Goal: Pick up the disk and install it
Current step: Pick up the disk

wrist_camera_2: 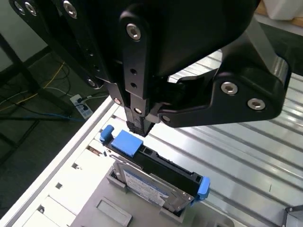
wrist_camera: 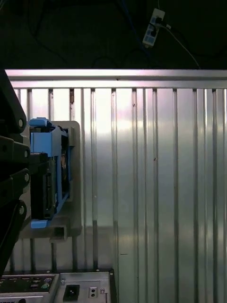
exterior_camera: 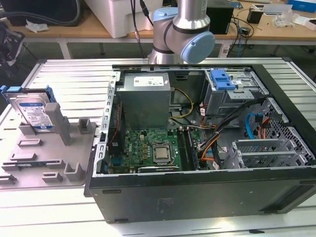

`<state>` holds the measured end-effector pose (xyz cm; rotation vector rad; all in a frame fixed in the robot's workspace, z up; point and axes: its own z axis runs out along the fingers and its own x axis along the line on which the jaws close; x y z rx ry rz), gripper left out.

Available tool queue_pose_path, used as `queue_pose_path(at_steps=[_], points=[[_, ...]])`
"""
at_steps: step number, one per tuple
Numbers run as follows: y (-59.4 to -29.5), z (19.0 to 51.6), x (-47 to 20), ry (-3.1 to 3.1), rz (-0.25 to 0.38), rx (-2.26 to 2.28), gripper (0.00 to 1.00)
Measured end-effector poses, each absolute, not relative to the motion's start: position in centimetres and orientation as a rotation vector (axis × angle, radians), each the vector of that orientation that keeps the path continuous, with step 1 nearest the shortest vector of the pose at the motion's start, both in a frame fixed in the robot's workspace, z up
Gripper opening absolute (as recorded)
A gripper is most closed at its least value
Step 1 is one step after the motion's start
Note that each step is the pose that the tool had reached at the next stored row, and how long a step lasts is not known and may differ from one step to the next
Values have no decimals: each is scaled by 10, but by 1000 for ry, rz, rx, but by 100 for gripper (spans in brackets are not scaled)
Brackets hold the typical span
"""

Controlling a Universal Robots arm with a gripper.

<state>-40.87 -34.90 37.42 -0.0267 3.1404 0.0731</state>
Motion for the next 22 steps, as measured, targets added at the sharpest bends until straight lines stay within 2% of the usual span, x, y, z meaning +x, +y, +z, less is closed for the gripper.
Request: queue_pose_path(at_steps=[9,12,13,14,17,18,22], points=[[-349,374,-409,3162,74,-348,11],[-349,373,-409,3160,74,-462,29],[-349,373,-409,3158,73,-495,29],[-349,373,-409,3156,73,-521,36],[-349,373,-409,3149,73,-609,42],[-349,373,-409,3145,72,-638,48],[-349,372,-409,3117,68,-781,48]])
